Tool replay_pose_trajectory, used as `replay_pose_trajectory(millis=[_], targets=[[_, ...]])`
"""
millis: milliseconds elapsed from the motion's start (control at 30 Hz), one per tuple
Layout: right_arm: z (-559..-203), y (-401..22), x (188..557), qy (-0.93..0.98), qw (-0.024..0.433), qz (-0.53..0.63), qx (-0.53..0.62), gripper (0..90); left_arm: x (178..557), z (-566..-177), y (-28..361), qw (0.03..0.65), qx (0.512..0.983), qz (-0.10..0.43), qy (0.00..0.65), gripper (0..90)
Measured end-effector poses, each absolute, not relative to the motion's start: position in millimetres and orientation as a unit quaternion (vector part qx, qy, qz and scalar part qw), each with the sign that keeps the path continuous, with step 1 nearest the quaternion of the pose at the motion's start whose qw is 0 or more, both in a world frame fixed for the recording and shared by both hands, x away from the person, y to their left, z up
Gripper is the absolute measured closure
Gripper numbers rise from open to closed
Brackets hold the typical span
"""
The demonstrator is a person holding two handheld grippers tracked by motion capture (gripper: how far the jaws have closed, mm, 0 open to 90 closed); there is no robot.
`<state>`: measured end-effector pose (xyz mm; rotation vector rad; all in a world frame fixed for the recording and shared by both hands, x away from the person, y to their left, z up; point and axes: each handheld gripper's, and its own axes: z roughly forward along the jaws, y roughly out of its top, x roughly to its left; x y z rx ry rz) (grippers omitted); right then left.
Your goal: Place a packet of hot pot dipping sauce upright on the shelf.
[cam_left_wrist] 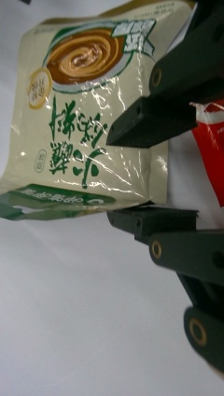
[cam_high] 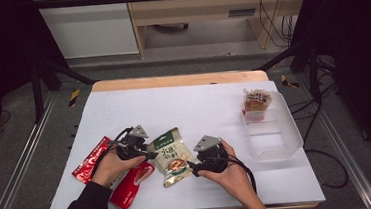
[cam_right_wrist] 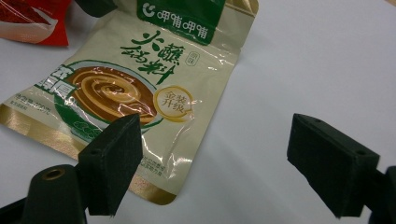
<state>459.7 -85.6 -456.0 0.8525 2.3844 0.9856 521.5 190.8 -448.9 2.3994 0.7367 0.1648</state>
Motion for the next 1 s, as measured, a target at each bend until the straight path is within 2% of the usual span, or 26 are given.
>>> replay_pose_trajectory(millis=[200,400,1000], targets=[[-455.9,-86.2,459.9,0.858,0.212,0.353,0.307,18.6,522.7,-449.7,192.8,0.306,0.903,0.075,0.294,79.0],[-456.3,-86.1,460.0,0.859,0.212,0.352,0.305,18.6,523.4,-447.9,196.7,0.311,0.899,0.077,0.3,88.8],[-458.3,-86.2,460.8,0.866,0.209,0.342,0.298,16.9,518.0,-424.1,202.3,0.33,0.897,0.082,0.282,90.0]])
